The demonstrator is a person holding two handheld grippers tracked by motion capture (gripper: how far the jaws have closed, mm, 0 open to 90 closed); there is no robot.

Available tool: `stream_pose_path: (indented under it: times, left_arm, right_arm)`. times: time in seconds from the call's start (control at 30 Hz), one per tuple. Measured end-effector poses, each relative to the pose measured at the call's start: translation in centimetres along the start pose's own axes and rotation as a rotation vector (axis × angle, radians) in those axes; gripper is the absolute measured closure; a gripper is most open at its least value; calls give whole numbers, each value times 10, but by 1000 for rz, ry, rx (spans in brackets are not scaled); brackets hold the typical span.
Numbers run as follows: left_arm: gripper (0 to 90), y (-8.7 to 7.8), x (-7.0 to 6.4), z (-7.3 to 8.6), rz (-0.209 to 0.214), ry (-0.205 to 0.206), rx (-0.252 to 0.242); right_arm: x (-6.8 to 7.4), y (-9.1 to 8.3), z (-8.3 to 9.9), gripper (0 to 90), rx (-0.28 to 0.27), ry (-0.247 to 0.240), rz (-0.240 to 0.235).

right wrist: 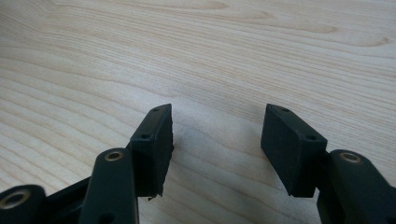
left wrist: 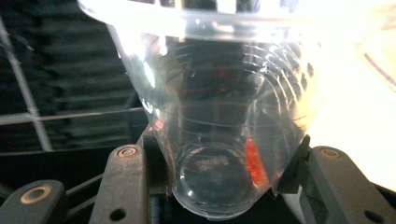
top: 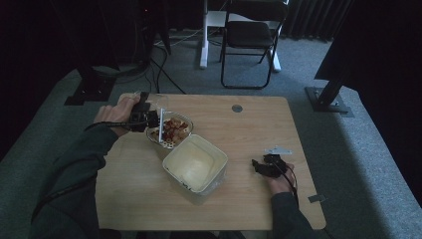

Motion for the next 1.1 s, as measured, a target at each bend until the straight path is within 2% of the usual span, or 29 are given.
stream_pose_path:
  times: [0.03,0.07,0.1,0.2,0.23,0.27,0.33,0.43,0.53,0.67,0.87,0.9,1.0,1.03,1.07,1.1]
  left_arm:
    - [517,1,1,1,25,-69,-5]
    - [514,1,1,1,36,-98,-7]
    - [509,2,1,1,68,-142,-13]
    - [498,2,5,1,149,-329,-48]
    - [494,2,5,1,149,-329,-48]
    - [494,1,9,2,185,-435,-68]
    - [480,0,13,1,206,-510,-97]
    - [465,-1,17,1,232,-573,-116]
    - [457,-4,17,-2,256,-598,-130]
    - [452,-8,19,-3,295,-665,-149]
    - [447,-11,24,-3,372,-788,-172]
    - [444,-12,25,-2,393,-820,-172]
    - [441,-13,27,-1,429,-874,-182]
    - [439,-13,27,-1,429,-874,-182]
    - [439,-15,28,-2,462,-908,-192]
    - [431,-17,28,-2,474,-912,-195]
  right_arm:
    - [0,0,0,432,0,0,0]
    - [0,0,0,432,1,-1,0]
    - [0,0,0,432,0,-1,0]
    - [1,0,0,431,0,-5,4]
    - [1,0,0,431,0,-5,4]
    - [1,0,0,431,0,-5,5]
    - [1,0,0,425,3,-11,6]
    - [1,0,0,424,2,-12,5]
    - [1,0,1,424,-2,-9,4]
    - [-1,1,0,424,-5,-6,4]
    - [0,1,0,420,-3,-17,12]
    - [0,1,0,420,-3,-15,11]
    - [0,1,1,420,-4,-16,14]
    - [0,1,1,420,-4,-16,14]
    - [1,1,1,419,-4,-17,16]
    - [1,0,1,418,-4,-20,20]
Point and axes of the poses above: each handheld gripper's, and its own axes: y roughly forward along the jaws, z roughly out of its underside, x roughly to its left, the point moved 4 cm from there along y, roughly forward along the jaws, and after that the axes turned 6 degrees about -z, right-handed, at the moved point
